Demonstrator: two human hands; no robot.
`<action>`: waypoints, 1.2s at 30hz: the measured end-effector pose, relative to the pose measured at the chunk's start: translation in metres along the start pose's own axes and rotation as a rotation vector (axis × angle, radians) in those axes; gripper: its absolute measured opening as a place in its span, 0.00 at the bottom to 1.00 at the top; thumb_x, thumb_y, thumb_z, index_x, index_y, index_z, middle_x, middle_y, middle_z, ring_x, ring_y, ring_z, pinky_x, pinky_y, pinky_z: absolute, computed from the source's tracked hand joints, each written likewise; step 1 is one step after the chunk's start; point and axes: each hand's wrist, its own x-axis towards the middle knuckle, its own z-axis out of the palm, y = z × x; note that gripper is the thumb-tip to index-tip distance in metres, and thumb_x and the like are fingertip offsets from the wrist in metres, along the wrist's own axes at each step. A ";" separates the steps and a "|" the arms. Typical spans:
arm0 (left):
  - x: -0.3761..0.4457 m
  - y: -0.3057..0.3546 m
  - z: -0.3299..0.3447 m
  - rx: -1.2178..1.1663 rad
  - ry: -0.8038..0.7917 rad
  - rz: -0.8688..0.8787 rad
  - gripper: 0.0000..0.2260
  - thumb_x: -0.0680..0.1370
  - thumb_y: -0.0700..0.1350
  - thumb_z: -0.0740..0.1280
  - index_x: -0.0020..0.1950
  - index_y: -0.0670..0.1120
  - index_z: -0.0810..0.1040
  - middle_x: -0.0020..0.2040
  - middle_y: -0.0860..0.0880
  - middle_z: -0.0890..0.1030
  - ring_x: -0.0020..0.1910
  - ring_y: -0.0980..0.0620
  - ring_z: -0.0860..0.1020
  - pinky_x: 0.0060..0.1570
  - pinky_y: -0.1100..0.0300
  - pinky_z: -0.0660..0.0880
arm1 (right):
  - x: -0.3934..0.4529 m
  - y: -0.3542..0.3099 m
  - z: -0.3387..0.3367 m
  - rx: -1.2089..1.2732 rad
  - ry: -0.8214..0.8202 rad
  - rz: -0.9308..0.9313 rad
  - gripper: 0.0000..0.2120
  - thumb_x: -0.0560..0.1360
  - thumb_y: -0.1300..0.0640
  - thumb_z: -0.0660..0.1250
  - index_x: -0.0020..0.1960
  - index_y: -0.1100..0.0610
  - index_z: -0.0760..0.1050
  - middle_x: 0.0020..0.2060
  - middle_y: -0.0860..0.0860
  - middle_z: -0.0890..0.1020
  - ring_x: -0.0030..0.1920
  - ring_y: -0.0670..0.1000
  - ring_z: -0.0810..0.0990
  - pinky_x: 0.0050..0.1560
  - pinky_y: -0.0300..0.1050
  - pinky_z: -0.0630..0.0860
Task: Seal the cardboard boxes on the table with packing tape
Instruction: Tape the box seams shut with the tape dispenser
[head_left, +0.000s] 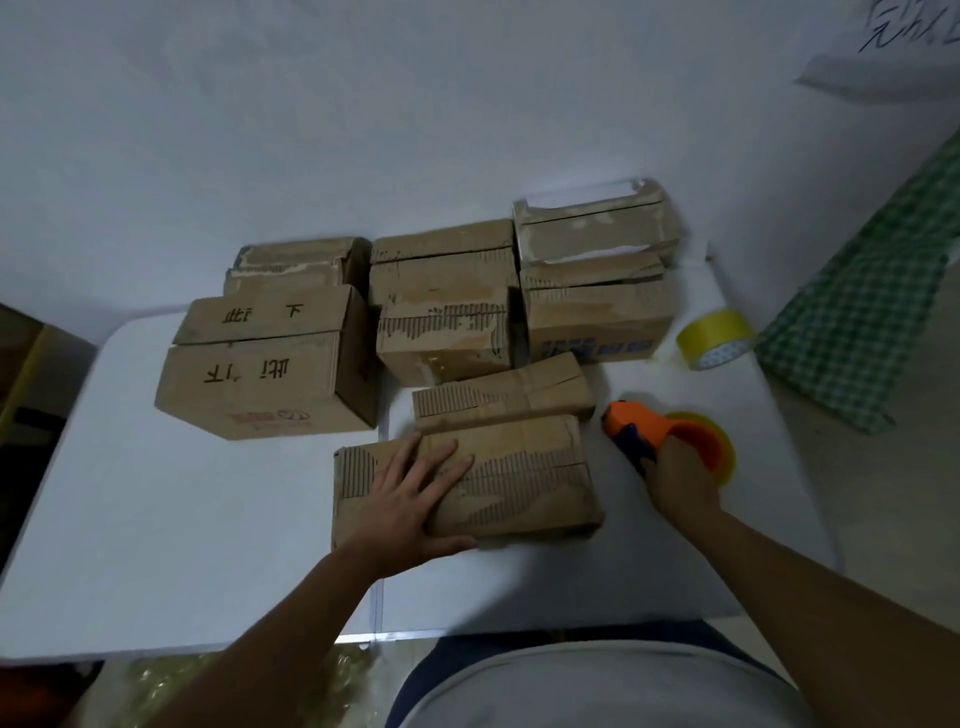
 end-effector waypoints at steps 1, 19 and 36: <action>0.001 0.000 -0.001 0.002 -0.005 -0.007 0.43 0.71 0.78 0.54 0.80 0.61 0.46 0.81 0.53 0.51 0.80 0.44 0.40 0.75 0.37 0.49 | -0.004 0.002 0.004 0.056 0.086 -0.072 0.13 0.79 0.72 0.51 0.44 0.75 0.72 0.35 0.78 0.70 0.44 0.72 0.74 0.40 0.73 0.65; -0.004 -0.006 0.005 -0.021 0.057 0.044 0.43 0.72 0.78 0.53 0.80 0.59 0.47 0.81 0.50 0.54 0.79 0.41 0.46 0.75 0.39 0.48 | -0.043 -0.091 0.023 0.079 0.101 -0.288 0.32 0.68 0.25 0.54 0.39 0.53 0.76 0.31 0.49 0.79 0.31 0.44 0.77 0.33 0.41 0.70; -0.068 -0.081 0.008 -0.163 0.234 -0.055 0.23 0.82 0.59 0.53 0.76 0.54 0.63 0.77 0.50 0.63 0.78 0.46 0.57 0.75 0.45 0.55 | -0.032 -0.137 0.068 -0.190 -0.039 -0.493 0.35 0.64 0.20 0.48 0.37 0.49 0.75 0.31 0.46 0.80 0.31 0.42 0.78 0.34 0.43 0.74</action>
